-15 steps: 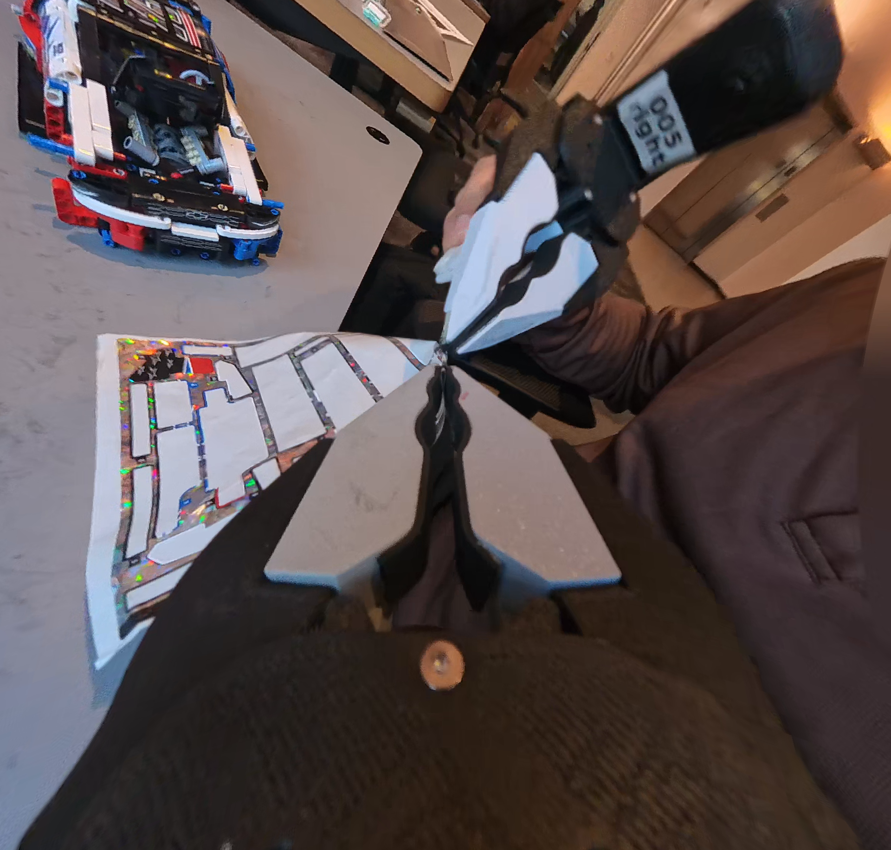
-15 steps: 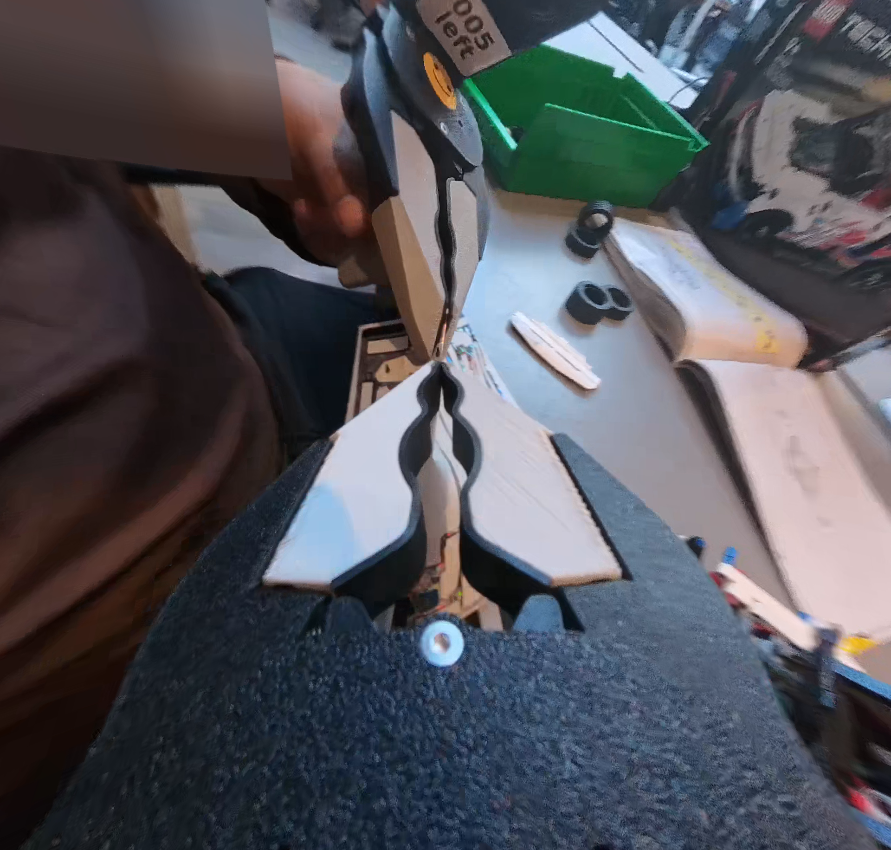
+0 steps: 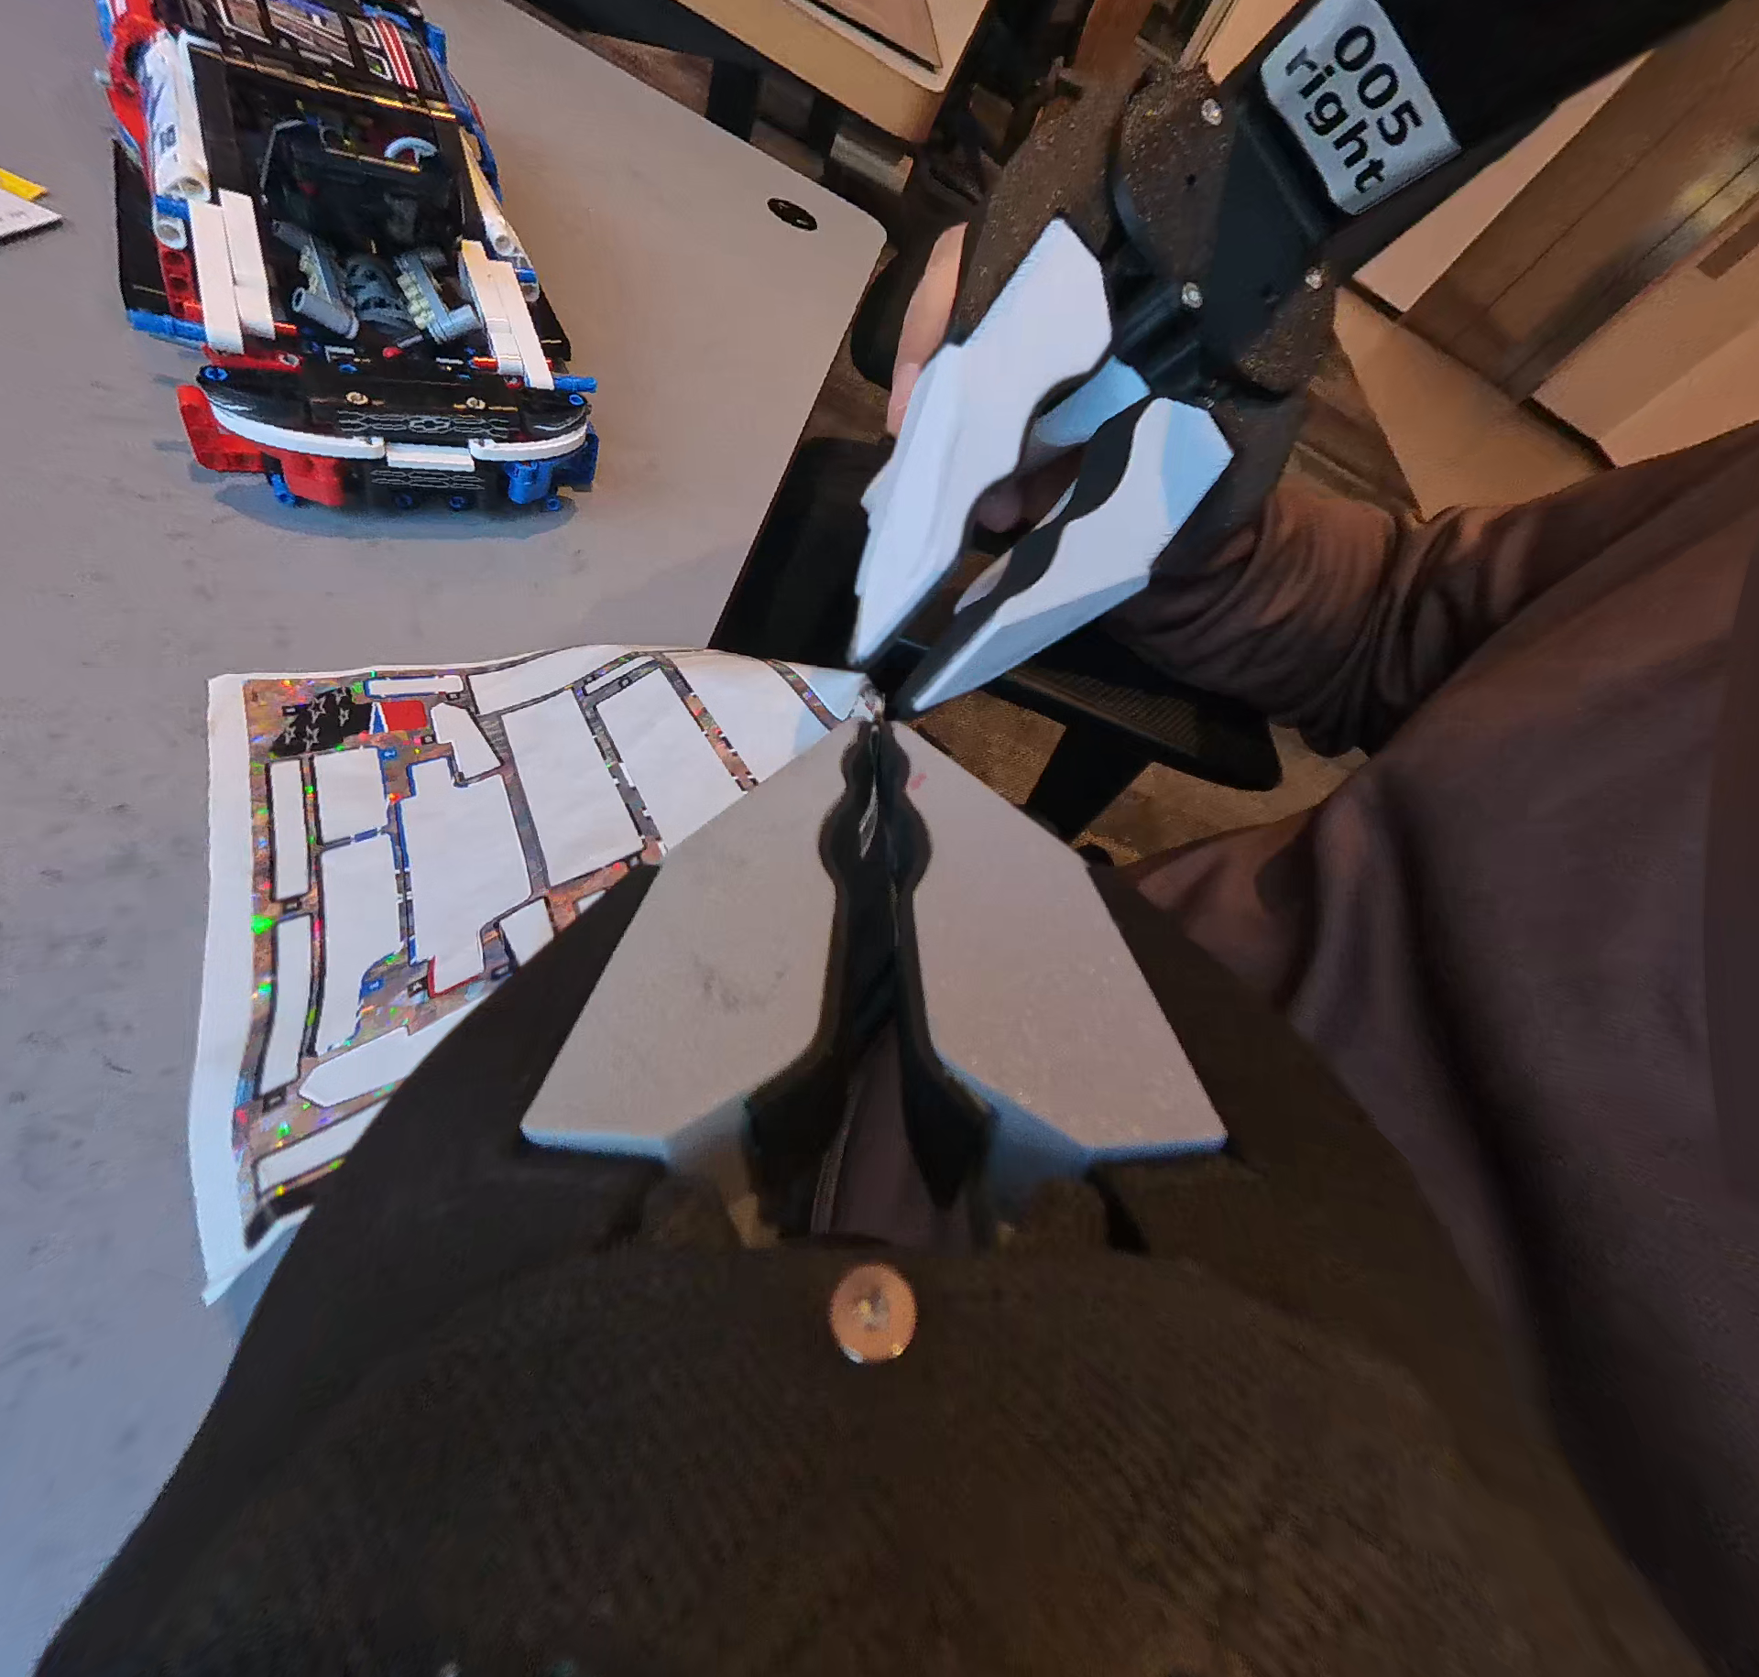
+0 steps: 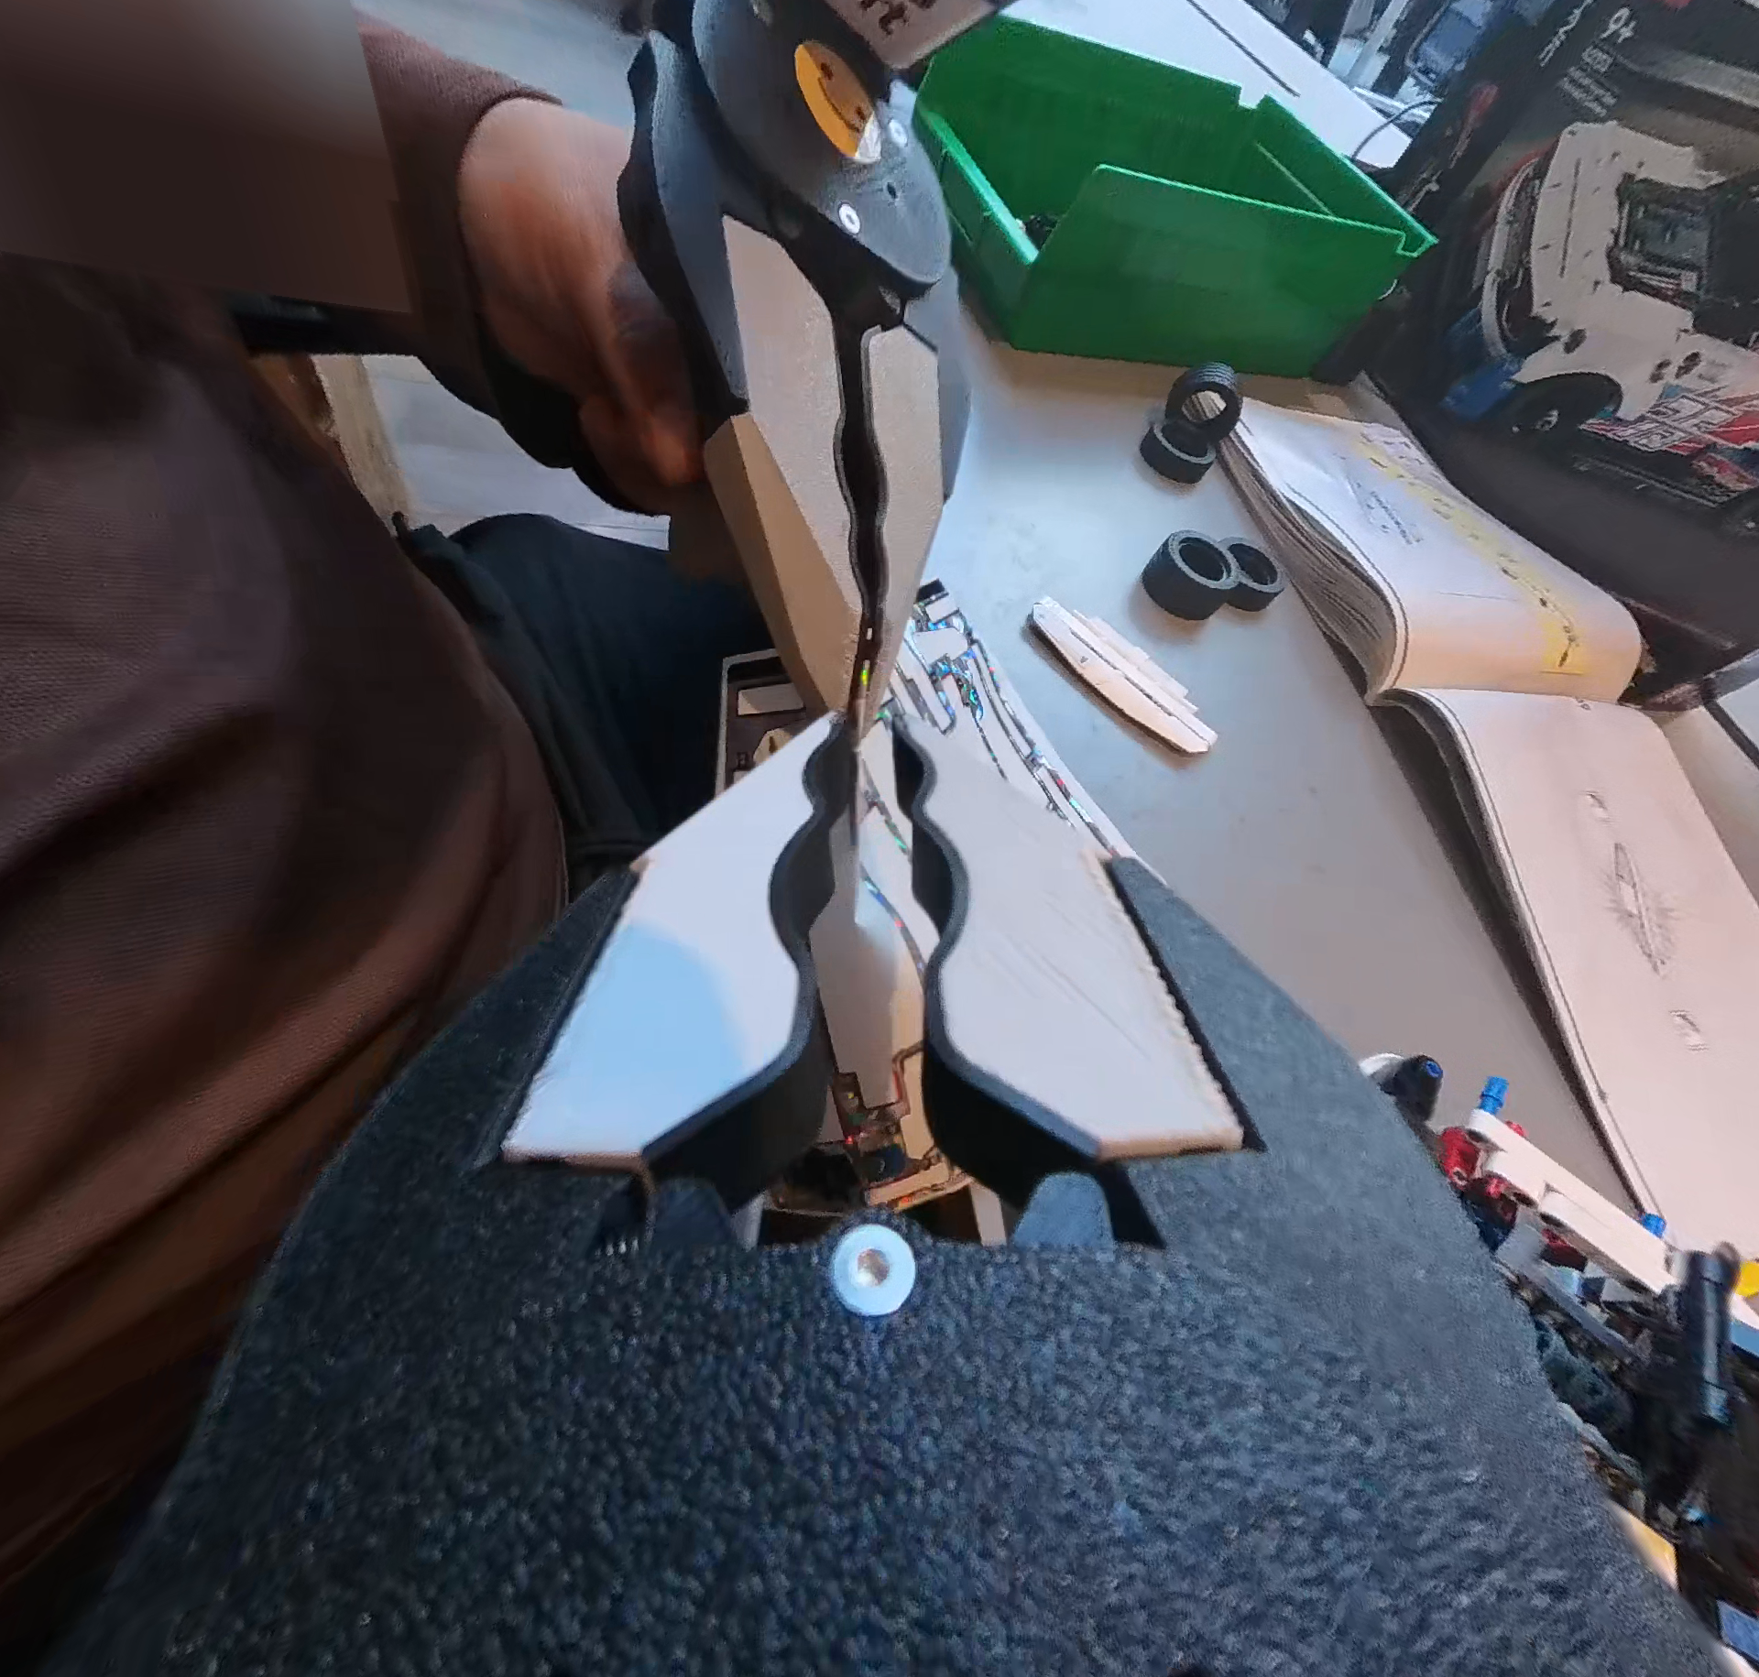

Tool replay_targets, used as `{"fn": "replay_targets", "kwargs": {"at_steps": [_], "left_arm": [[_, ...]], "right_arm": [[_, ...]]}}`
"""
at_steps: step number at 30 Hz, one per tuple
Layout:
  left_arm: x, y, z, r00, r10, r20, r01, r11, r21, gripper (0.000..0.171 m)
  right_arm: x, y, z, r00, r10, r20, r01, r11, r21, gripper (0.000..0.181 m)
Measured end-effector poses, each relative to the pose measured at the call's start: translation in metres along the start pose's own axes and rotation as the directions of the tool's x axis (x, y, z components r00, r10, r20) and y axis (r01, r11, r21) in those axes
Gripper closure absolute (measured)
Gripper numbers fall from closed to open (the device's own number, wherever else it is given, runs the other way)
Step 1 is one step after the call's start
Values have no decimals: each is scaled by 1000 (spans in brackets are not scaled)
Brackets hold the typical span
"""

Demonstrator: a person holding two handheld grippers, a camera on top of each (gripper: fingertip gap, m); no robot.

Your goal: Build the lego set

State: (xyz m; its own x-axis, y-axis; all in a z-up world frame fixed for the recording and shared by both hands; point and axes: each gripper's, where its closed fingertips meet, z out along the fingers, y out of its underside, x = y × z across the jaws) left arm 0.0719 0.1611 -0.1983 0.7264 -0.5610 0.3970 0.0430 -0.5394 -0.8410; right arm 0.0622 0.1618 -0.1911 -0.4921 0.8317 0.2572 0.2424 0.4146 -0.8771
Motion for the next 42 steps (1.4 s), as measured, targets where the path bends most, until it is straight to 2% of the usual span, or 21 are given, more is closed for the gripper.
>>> {"fn": "replay_targets", "kwargs": {"at_steps": [7,11,14,29,36,39,42], "left_arm": [[2,-1,0,1000,22,-1,-22,1000,-9,171],[9,0,-1,996,59,-62,-61,998,-24,171],[10,2,0,992,91,-86,-96,994,-50,171],[10,2,4,985,151,-79,-157,985,-75,171],[6,0,6,992,111,-60,-115,991,-67,171],[6,-3,5,996,43,-77,-46,998,-47,171],[5,-2,5,996,8,-85,-12,999,-49,171]], "right_arm": [[-5,0,2,999,12,38,-12,1000,10,178],[-7,-3,-2,995,46,89,-50,998,42,174],[-6,-4,-5,992,65,105,-72,996,61,180],[-11,-1,-6,987,75,143,-82,996,45,176],[-9,1,-5,997,-57,54,57,998,4,177],[-9,0,-5,985,-172,-10,171,985,-20,181],[-9,1,-4,975,-218,-39,216,975,-53,181]]}}
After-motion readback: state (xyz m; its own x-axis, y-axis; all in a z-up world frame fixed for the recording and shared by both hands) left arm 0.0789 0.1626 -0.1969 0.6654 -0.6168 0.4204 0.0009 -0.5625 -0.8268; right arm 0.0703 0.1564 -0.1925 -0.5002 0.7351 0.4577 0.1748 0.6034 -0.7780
